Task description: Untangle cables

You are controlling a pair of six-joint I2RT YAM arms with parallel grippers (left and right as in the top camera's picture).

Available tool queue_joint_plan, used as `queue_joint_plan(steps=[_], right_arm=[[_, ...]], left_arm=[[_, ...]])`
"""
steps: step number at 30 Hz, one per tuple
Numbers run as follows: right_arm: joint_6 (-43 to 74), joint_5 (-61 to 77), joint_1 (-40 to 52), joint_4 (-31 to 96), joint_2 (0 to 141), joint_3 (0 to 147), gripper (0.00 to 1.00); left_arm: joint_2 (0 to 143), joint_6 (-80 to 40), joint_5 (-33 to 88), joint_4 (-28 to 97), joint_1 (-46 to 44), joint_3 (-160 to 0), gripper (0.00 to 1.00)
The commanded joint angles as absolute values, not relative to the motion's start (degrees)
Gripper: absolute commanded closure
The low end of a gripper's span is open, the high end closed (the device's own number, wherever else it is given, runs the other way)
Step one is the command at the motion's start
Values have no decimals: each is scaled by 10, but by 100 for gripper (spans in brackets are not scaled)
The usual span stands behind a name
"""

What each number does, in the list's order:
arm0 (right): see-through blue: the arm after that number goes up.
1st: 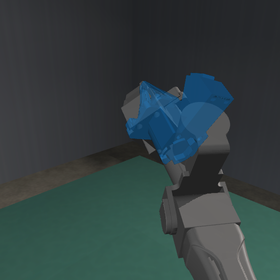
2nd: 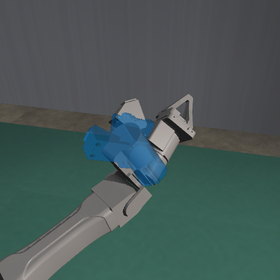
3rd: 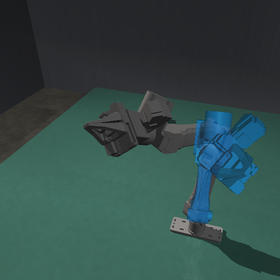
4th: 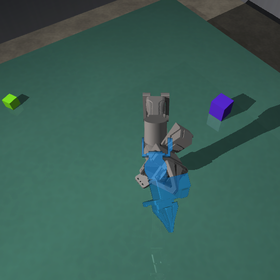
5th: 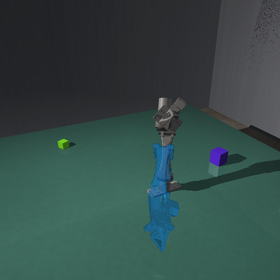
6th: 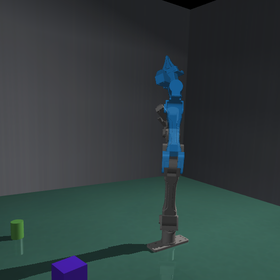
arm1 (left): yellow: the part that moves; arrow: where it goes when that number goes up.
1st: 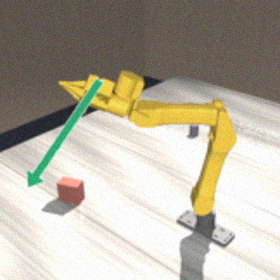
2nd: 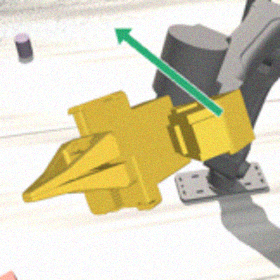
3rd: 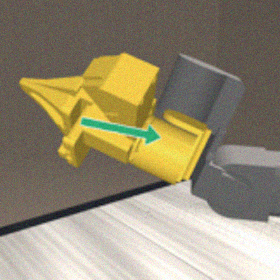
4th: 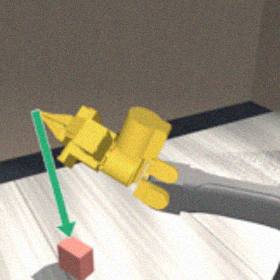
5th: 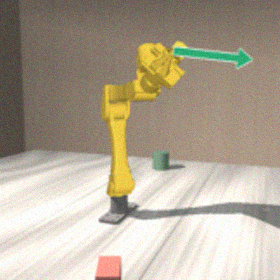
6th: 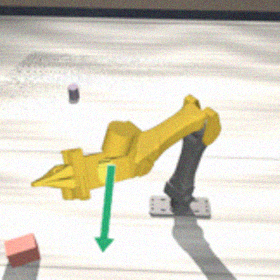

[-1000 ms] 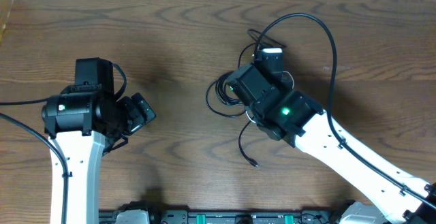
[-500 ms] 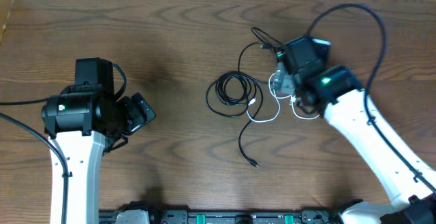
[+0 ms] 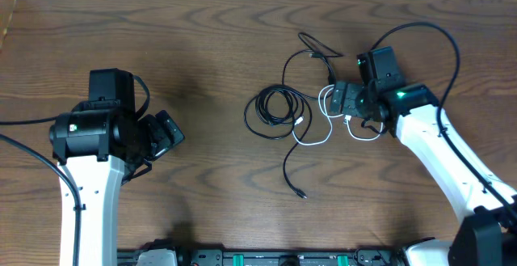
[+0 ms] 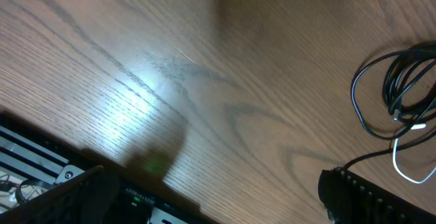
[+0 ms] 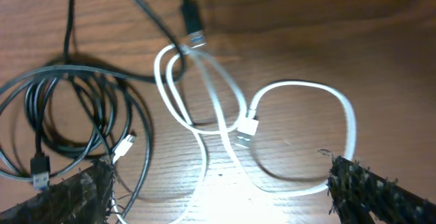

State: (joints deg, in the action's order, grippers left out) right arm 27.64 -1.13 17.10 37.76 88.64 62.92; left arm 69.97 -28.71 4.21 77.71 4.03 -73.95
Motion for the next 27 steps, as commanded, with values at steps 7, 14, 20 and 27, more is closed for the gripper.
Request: queue_joint_plan(steps=[7,14,20,27], right_arm=[[237,40,158,313,965,609,7],[235,45,152,275,1008,609,43],[235,67,152,276,996,616,97],[235,103,153,326,894,653,99]], left_arm=[[700,-292,41,779,42,-738,1],[700,-292,41,779,42,-738,0],[700,-292,41,779,42,-738,1],[700,-292,41,779,42,-738,1]])
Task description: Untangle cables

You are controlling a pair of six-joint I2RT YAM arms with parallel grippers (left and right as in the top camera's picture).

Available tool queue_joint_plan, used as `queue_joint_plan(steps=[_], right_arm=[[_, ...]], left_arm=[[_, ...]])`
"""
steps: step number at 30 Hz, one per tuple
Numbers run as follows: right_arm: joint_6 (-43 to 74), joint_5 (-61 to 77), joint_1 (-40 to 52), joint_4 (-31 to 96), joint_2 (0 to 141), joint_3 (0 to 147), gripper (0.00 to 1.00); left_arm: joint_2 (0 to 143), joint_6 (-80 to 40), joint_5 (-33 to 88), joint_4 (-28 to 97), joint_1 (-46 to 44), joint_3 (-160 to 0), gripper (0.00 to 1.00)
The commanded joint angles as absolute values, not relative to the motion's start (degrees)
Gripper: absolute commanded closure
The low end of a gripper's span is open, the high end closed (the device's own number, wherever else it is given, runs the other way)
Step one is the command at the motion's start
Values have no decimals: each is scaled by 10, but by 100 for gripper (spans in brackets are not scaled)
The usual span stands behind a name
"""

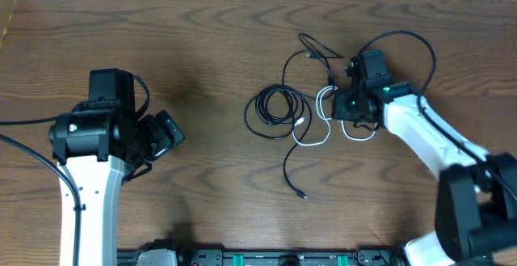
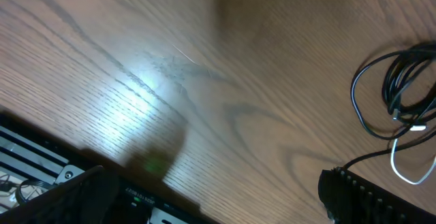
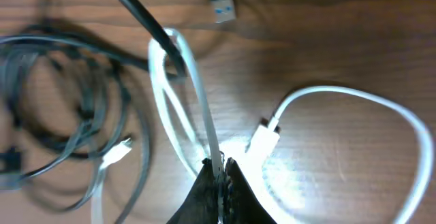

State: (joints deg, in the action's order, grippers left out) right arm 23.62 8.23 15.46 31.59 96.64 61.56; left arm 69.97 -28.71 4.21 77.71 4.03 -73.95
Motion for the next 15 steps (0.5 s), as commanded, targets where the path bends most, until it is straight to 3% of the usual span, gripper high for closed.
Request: queue_joint_plan(steps=[1,15], right_arm=[[235,103,153,332,872,661,99],[286,157,154,220,596,707,99]], left_arm=[[700,-292,41,779,42,-738,1],[700,-292,41,779,42,-738,1]])
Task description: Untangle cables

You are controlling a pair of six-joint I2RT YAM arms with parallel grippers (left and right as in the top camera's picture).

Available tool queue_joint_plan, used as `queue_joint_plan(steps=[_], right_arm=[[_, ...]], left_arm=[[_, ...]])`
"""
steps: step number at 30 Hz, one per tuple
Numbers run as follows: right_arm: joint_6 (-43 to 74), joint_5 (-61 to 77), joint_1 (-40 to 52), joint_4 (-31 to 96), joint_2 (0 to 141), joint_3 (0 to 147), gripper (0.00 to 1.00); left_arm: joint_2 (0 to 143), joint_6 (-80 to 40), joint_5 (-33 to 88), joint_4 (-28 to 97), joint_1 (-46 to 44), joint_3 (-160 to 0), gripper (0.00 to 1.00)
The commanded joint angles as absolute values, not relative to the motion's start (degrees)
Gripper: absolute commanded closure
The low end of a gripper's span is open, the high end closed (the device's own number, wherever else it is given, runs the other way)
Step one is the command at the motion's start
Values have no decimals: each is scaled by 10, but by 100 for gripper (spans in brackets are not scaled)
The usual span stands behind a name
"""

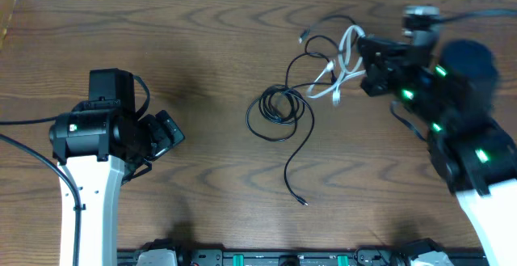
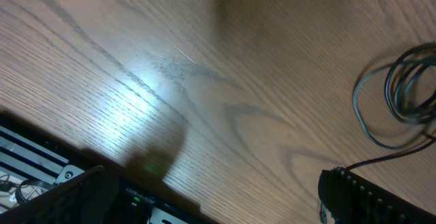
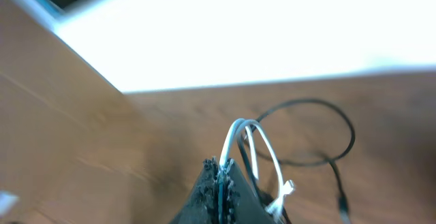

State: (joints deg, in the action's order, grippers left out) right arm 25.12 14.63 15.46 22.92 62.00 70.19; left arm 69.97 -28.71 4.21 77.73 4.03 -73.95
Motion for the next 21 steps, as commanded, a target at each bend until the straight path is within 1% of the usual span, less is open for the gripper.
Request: queue_joint_plan(steps=[1,7,9,12,14,17,21], right_arm=[[296,159,156,218,589,707,99],[298,228,171,216,599,705,99],[259,265,180,213,620,705,99],[145,333,197,216,660,705,99],[107,341,209,230,688,705,99],[103,326,221,238,724,705,99],[129,325,222,236,741,722,99]], left_arm=[[700,-292,41,779,42,-738,1],[700,-292,41,779,42,-738,1],[700,-292,41,779,42,-738,1],[700,-292,41,779,42,-738,1],[700,-292,41,779,42,-738,1],[700,-292,41,779,42,-738,1],[700,-292,41,779,42,-738,1]])
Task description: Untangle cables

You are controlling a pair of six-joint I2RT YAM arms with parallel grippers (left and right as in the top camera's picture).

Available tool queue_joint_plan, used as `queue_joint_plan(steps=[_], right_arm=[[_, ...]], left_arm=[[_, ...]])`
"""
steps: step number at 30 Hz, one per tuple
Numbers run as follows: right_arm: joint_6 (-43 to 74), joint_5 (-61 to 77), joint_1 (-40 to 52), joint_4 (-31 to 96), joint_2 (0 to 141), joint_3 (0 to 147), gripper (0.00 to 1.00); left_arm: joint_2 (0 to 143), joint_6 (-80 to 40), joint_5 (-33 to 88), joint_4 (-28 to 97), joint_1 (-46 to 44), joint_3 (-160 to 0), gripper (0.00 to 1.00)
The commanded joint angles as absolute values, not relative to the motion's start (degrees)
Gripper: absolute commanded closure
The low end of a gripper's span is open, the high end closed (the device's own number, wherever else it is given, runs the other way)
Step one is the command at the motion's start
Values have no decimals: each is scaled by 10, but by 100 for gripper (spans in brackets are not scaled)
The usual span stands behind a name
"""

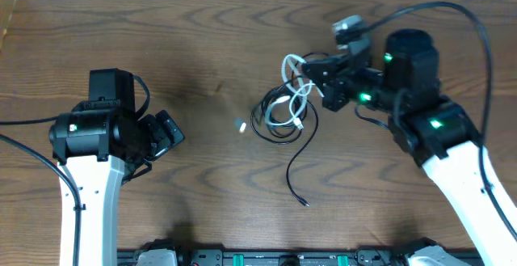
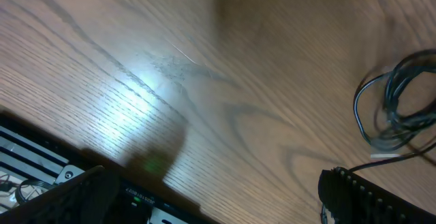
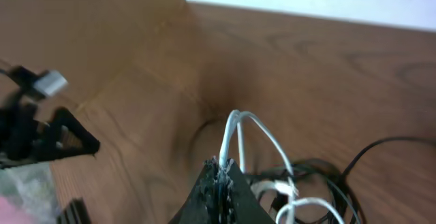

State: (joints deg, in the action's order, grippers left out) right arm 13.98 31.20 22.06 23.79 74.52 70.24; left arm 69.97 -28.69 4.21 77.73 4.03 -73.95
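Note:
My right gripper (image 1: 325, 82) is shut on the white cable (image 1: 296, 84) and holds it raised off the table. In the right wrist view the white cable (image 3: 240, 125) loops up out of the shut fingertips (image 3: 221, 168), and its lower loops hang down over the black cable (image 3: 334, 173). The black cable's coil (image 1: 279, 114) lies on the table mid-right, with one tail ending at a plug (image 1: 304, 204) nearer the front. A small pale plug (image 1: 241, 125) shows left of the coil. At the left my left gripper (image 1: 167, 133) stands open and holds nothing. Its view catches the black coil (image 2: 395, 108) at the right edge.
The wooden table (image 1: 202, 48) spreads all round the cables. A dark rail with electronics (image 1: 266, 258) runs along the front edge and shows in the left wrist view too, as the rail (image 2: 41, 163). A pale wall strip borders the far side.
My right gripper, still shut on the white cable, has moved left and nearer from the far right. The white loops now hang over the black coil. The left arm has not moved.
My right gripper stood open over the white cable lying on the table beside the black coil. Then it was shut on the white cable at table level. Then it held the cable raised at the far right, and now above the black coil.

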Motion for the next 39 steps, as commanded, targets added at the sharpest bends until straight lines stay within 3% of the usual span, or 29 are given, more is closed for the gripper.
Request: queue_joint_plan(steps=[1,6,8,13,17,25,30,31,32,39], right_arm=[[136,325,222,236,740,732,99],[158,317,222,259,730,806,92],[165,291,222,280,728,831,70],[167,229,222,345,735,839,75],[167,231,226,400,767,839,62],[129,255,285,491,861,839,48],[73,256,335,562,888,839,28],[67,256,344,576,888,839,20],[65,256,352,590,888,839,3],[-1,253,404,700,888,838,1]], left_arm=[[700,-292,41,779,42,-738,1],[700,-292,41,779,42,-738,1],[700,-292,41,779,42,-738,0],[700,-292,41,779,42,-738,1],[700,-292,41,779,42,-738,1],[700,-292,41,779,42,-738,1],[700,-292,41,779,42,-738,1],[700,-292,41,779,42,-738,1],[700,-292,41,779,42,-738,1],[700,-292,41,779,42,-738,1]])
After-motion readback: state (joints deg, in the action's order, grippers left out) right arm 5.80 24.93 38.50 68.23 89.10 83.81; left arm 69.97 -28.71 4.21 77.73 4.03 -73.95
